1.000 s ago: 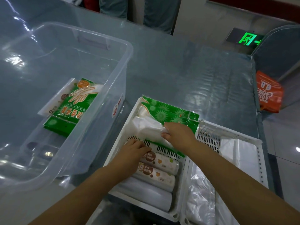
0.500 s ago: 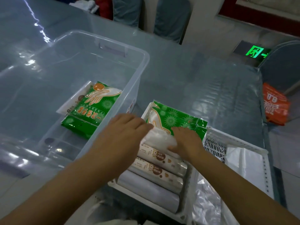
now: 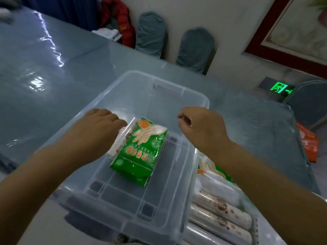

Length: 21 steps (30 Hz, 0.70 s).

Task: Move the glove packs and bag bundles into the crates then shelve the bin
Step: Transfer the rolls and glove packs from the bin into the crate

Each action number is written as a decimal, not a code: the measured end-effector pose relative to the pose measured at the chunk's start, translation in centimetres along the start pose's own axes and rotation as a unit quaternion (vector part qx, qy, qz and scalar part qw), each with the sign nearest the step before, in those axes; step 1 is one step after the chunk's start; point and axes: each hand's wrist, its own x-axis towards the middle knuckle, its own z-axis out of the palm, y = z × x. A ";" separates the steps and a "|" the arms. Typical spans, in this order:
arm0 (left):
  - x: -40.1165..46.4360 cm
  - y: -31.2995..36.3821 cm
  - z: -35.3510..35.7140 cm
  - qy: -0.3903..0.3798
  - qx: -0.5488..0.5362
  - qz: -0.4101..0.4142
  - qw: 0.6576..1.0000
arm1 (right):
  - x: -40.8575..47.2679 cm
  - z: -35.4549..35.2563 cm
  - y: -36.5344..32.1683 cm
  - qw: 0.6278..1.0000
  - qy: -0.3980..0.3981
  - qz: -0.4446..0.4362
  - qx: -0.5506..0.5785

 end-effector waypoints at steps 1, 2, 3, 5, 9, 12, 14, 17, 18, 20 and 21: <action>-0.1 -1.4 0.3 -0.003 0.009 0.010 1.000 | 1.6 1.5 -1.3 0.999 -0.037 -0.001 -0.008; -0.2 -2.8 0.6 -0.008 0.014 0.016 1.000 | 3.1 3.4 -2.2 0.996 -0.089 0.008 -0.021; -0.2 -4.1 1.0 -0.010 0.014 0.022 1.000 | 4.6 5.4 -3.0 0.987 -0.153 0.027 -0.043; -0.2 -6.3 1.8 -0.018 0.007 0.039 0.999 | 6.8 9.4 -4.1 0.954 -0.274 0.071 -0.099; 0.0 -8.4 3.0 -0.030 -0.018 0.067 0.997 | 6.8 15.5 -4.2 0.882 -0.413 0.108 -0.201; -0.1 -8.9 3.9 -0.023 -0.032 0.080 0.996 | 5.0 18.5 -3.9 0.843 -0.470 0.204 -0.162; -0.3 -9.2 4.4 -0.023 -0.041 0.076 0.996 | 3.8 19.7 -4.2 0.851 -0.435 0.289 -0.057; -0.4 -9.3 4.9 -0.033 -0.046 0.065 0.996 | 2.6 20.5 -4.7 0.850 -0.339 0.397 0.073; -0.3 -9.3 5.0 -0.041 -0.039 0.064 0.996 | 2.3 20.7 -4.7 0.842 -0.314 0.427 0.100; -0.3 -9.3 5.2 -0.056 -0.024 0.065 0.996 | 2.3 20.5 -4.7 0.816 -0.284 0.482 0.147; -0.3 -9.2 5.2 -0.060 -0.018 0.065 0.996 | 2.3 20.5 -4.6 0.804 -0.282 0.499 0.158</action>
